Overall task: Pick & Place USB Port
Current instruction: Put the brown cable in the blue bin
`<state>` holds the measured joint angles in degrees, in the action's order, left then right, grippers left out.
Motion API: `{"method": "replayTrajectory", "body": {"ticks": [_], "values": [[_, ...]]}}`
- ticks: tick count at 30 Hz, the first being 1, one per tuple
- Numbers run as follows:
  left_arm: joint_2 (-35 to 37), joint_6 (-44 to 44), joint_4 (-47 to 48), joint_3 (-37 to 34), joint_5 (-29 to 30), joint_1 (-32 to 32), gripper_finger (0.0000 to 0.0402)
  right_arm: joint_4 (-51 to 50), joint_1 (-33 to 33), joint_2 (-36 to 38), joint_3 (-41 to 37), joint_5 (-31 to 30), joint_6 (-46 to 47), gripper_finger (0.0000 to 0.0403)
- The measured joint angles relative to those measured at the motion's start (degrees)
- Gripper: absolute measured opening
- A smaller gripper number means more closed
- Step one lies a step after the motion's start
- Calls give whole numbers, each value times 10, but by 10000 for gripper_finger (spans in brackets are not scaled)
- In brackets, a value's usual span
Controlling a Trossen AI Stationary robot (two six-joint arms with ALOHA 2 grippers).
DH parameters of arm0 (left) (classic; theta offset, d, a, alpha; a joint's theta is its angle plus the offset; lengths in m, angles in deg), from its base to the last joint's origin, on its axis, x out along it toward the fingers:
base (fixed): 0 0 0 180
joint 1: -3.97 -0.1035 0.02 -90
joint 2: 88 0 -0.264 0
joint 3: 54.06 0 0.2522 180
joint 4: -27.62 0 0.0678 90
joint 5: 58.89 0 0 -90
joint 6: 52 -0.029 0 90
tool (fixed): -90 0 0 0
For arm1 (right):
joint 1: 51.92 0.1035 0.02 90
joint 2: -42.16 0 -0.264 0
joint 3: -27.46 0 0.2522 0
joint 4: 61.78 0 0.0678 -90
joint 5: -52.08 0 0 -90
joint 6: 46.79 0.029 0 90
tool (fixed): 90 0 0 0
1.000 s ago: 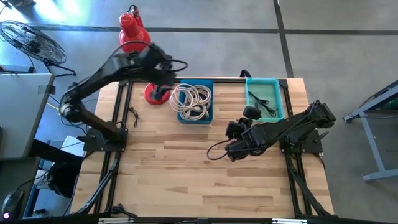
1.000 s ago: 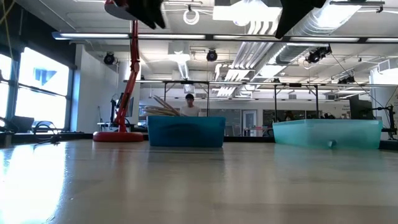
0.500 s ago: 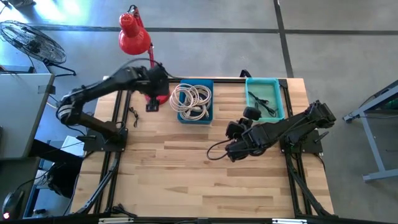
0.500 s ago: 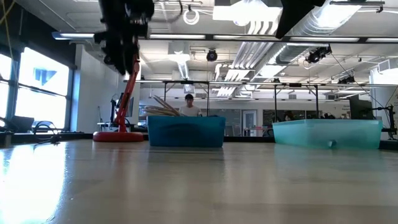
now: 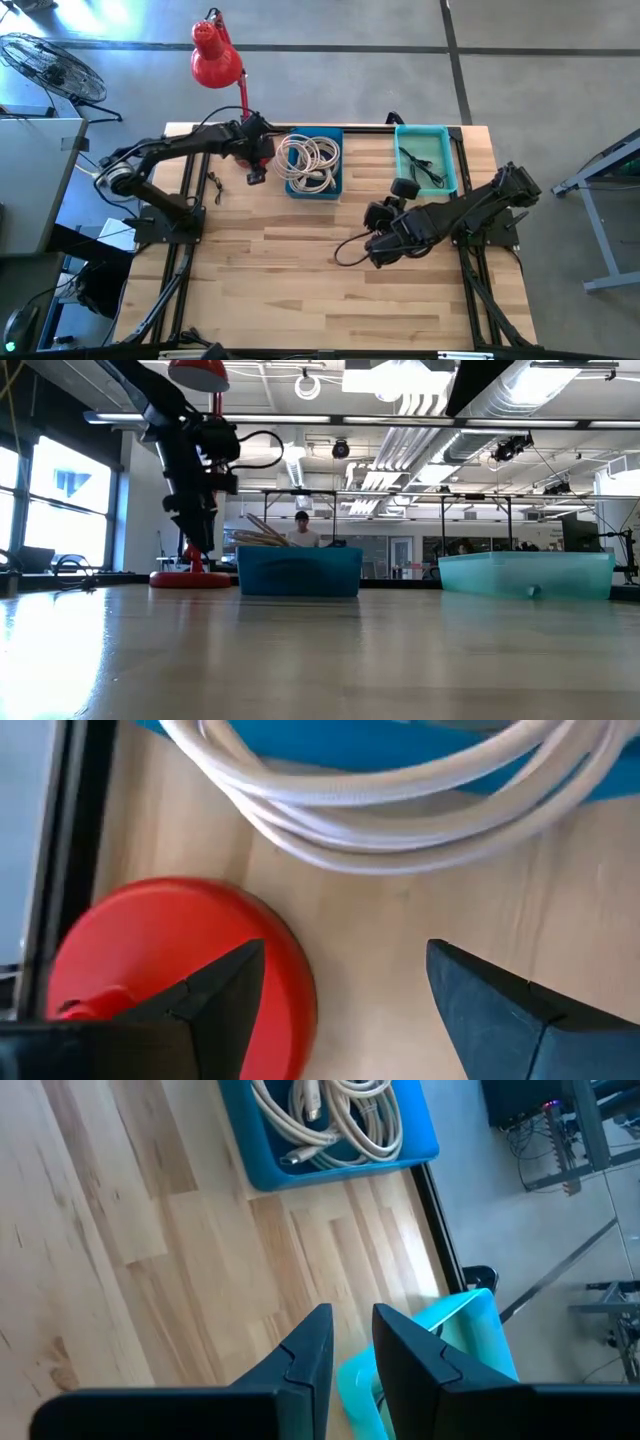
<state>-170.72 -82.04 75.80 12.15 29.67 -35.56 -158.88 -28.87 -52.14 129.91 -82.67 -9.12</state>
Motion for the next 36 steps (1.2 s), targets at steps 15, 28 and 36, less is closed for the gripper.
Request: {"method": "replayTrajectory", "body": {"ticks": [15, 28, 36], "values": [[-59, -1, -106, 22, -43, 2, 272, 10, 0, 0, 0, -5, -3, 67], [-58, -27, -78, 129, -38, 85, 272, 10, 0, 0, 0, -9, -2, 67], [-73, -27, -49, 134, -36, 100, 272, 15, 0, 0, 0, 5, 0, 67]]}}
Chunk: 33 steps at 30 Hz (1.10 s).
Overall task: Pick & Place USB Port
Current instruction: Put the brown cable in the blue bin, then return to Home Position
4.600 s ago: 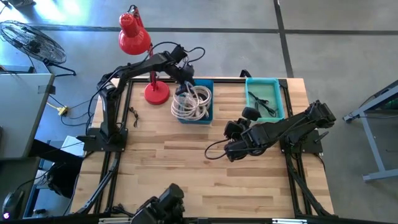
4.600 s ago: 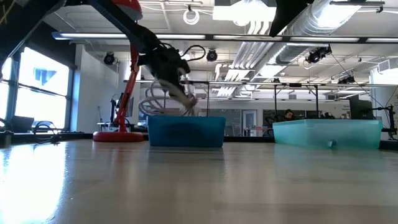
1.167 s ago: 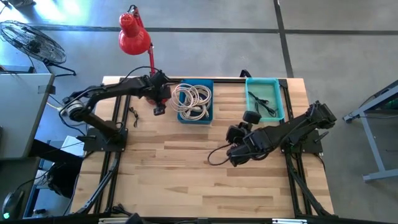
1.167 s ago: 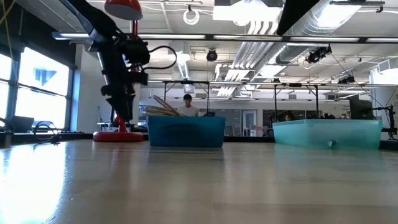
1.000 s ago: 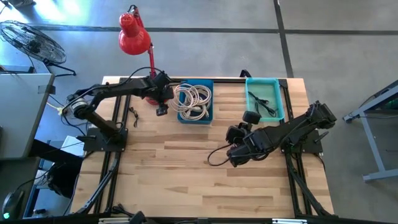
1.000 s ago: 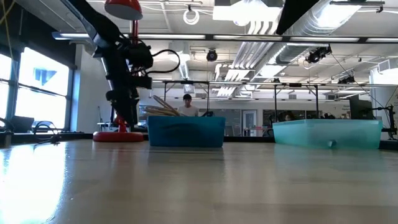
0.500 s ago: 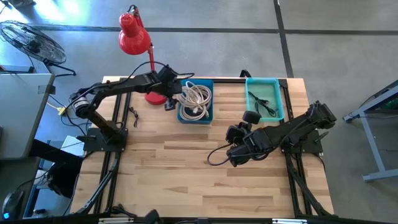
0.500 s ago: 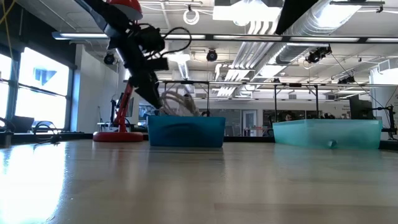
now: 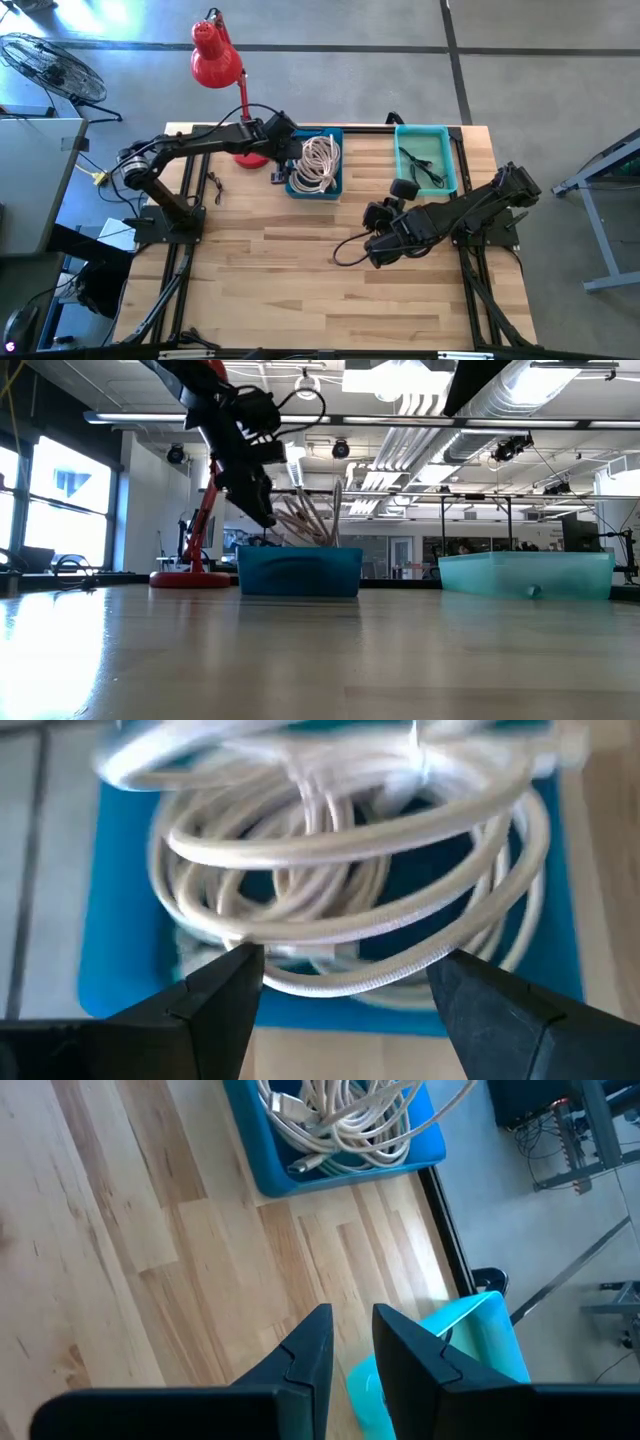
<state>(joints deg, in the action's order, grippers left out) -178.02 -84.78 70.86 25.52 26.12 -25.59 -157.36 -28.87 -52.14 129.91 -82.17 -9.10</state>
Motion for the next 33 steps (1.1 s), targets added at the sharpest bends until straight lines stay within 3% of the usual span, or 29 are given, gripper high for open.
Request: {"method": "replayTrajectory", "body": {"ticks": [8, 22, 28, 33], "values": [[-38, 8, 73, -1, 0, 0, 272, 0, 7, 0, 0, 3, 9, 67], [-38, 46, 133, 4, -125, 4, 272, 0, 7, 0, 0, 1, 9, 67], [-17, 46, 213, 56, -24, 10, 272, 0, 7, 0, 0, -2, 9, 67], [-14, 47, 297, 116, -14, 24, 272, -9, 7, 0, 0, -1, 8, 67]]}}
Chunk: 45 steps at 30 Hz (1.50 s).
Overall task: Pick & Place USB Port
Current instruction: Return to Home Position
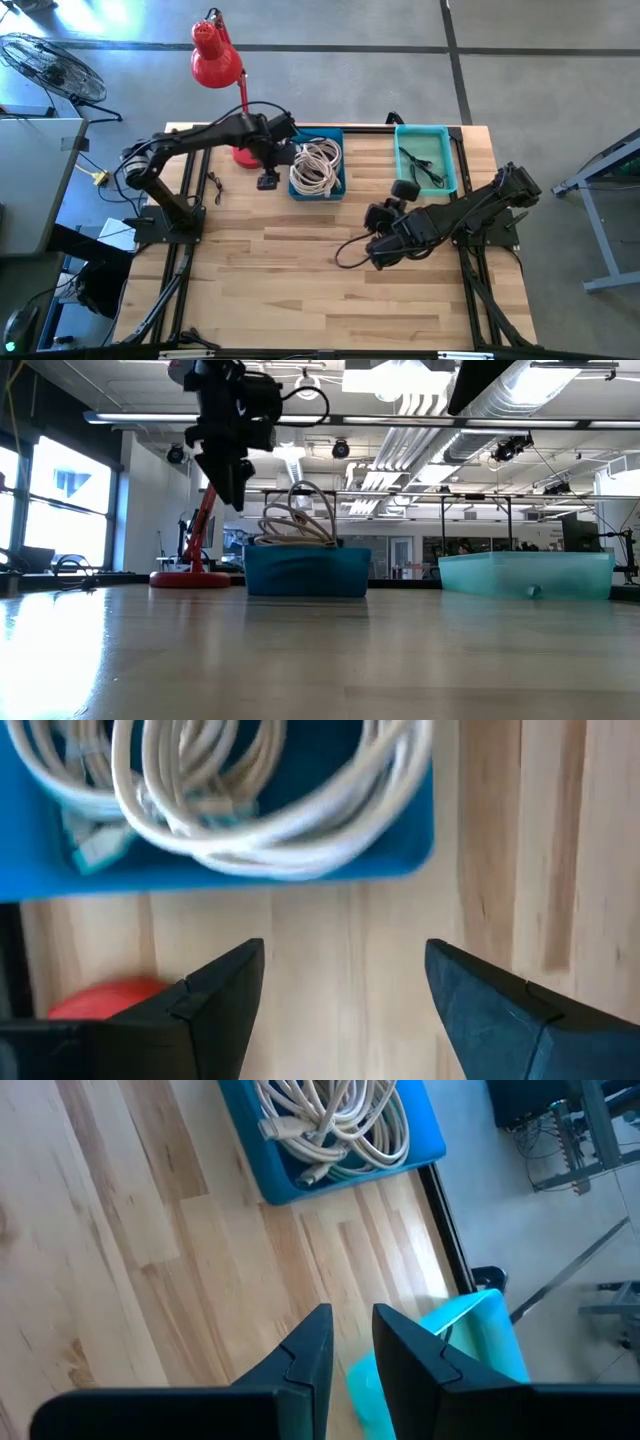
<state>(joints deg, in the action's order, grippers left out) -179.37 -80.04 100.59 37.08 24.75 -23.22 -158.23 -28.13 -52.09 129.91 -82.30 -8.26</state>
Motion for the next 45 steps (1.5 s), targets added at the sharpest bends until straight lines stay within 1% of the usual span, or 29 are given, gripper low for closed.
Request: {"method": "replayTrajectory", "body": {"ticks": [3, 6, 10, 15, 20, 24, 25, 27, 30, 33, 36, 38, 40, 42, 45], "values": [[0, 0, 66, 38, 32, 16, 272, -34, 0, 0, 0, -3, 1, 67], [12, 0, 98, 65, 69, 38, 272, -72, -1, 1, 0, -15, 23, 67], [57, -1, 94, 91, 103, 74, 272, -69, -2, 29, 0, -23, 19, 67], [147, -2, 79, 112, 156, 114, 272, -72, 1, 93, 0, -21, 26, 67], [254, 3, 93, 112, 179, 149, 272, -73, 15, 167, 0, -18, 21, 67], [339, 13, 97, 105, 214, 182, 272, -71, 32, 238, -37, -17, 28, 67], [364, 12, 81, 94, 218, 190, 272, -66, 36, 260, -56, -11, 37, 67], [420, 1, 31, 62, 212, 208, 272, -45, 45, 309, -106, 25, 39, 67], [513, -30, -42, -10, 187, 229, 272, 19, 58, 395, -199, 51, 37, 67], [605, -35, -96, -96, 185, 241, 272, 114, 73, 492, -298, 60, 23, 67], [687, -37, -138, -189, 186, 243, 272, 239, 81, 592, -397, 50, -20, 67], [731, -48, -172, -251, 185, 242, 272, 339, 82, 654, -459, 54, -68, 67], [775, -65, -229, -315, 160, 242, 272, 446, 81, 710, -521, 74, -140, 67], [816, -88, -313, -383, 110, 242, 272, 551, 82, 760, -582, 121, -220, 67], [863, -122, -408, -475, 29, 242, 272, 682, 81, 820, -656, 221, -322, 67]]}}
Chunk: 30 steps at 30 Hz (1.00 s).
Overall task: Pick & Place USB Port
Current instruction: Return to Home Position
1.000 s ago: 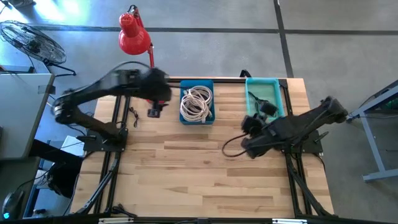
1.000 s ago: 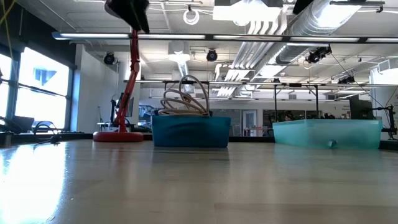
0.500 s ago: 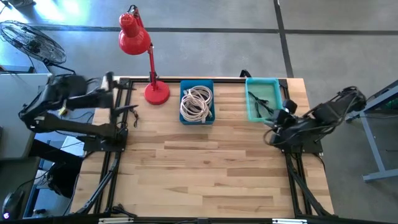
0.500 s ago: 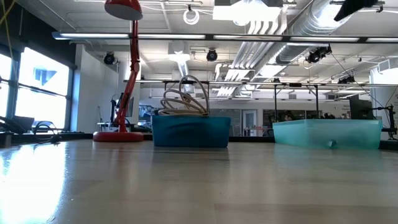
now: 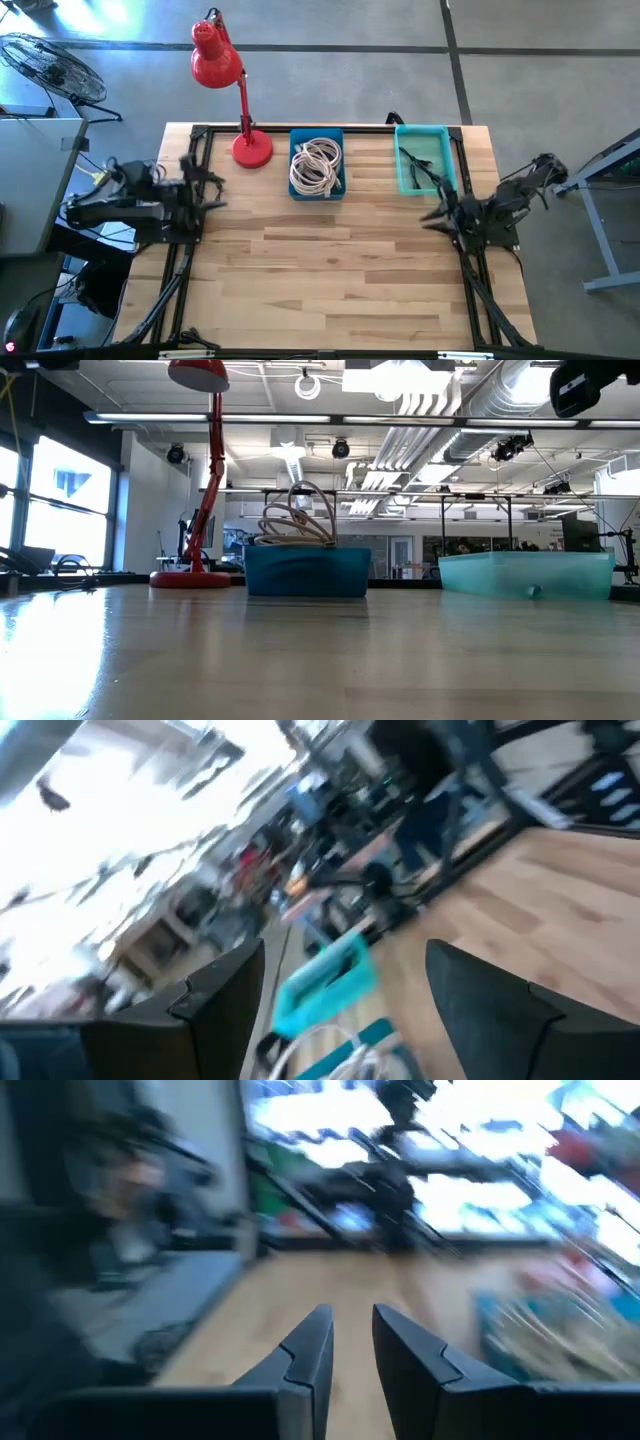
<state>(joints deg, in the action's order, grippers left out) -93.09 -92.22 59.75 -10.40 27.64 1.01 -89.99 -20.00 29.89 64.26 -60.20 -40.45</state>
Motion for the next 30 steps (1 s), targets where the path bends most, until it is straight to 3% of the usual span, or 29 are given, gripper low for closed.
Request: {"method": "replayTrajectory", "body": {"ticks": [3, 10, 18, 25, 30], "values": [[35, -12, -17, -55, -18, 0, 272, 53, 0, 47, -48, 51, -44, 67], [47, 13, 19, -114, -3, 0, 272, 73, 0, 116, -104, 42, -39, 67], [47, 36, -30, -188, 10, 0, 272, 124, -5, 120, -181, 24, -37, 67], [46, 50, -110, -257, -33, 0, 272, 184, -62, 115, -225, 97, -39, 67], [47, 47, -122, -260, -64, 0, 272, 185, -130, 115, -225, 141, -55, 67]]}}
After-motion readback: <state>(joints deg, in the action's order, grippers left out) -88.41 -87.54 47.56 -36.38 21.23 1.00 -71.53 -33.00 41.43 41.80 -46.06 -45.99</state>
